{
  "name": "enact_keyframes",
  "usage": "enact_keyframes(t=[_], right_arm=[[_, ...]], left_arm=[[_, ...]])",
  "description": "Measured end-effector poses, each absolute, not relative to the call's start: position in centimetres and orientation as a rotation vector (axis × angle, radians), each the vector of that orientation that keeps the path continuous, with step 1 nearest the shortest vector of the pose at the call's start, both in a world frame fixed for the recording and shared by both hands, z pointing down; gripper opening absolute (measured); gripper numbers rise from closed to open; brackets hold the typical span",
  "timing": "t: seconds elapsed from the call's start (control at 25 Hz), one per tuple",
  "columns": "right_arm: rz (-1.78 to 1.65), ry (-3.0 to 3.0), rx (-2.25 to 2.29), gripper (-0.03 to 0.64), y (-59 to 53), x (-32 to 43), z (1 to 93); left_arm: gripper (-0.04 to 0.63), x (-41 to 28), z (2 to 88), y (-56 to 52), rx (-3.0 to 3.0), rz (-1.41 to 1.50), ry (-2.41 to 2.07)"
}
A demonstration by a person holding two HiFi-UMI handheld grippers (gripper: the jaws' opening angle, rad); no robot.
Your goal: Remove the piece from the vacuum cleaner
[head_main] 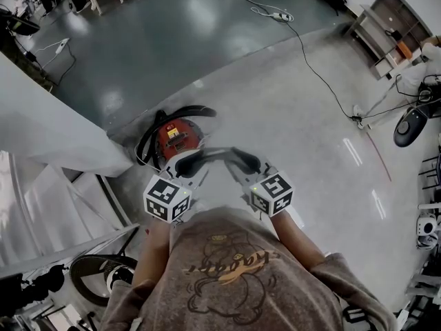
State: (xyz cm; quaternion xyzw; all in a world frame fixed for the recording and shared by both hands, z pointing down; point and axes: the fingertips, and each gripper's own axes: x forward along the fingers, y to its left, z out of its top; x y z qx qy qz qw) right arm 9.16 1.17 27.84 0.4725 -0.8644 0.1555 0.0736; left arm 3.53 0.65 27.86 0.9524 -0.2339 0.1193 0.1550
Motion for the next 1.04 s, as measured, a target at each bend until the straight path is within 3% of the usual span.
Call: enact_keyframes(t=[1.04], right_arm=[[0.526,-2.585,1.396,0.086,2.7,8.6,28.9]], left_arm=[[0.104,2.9,28.8,1.9,2.675,0.332,-0.696]])
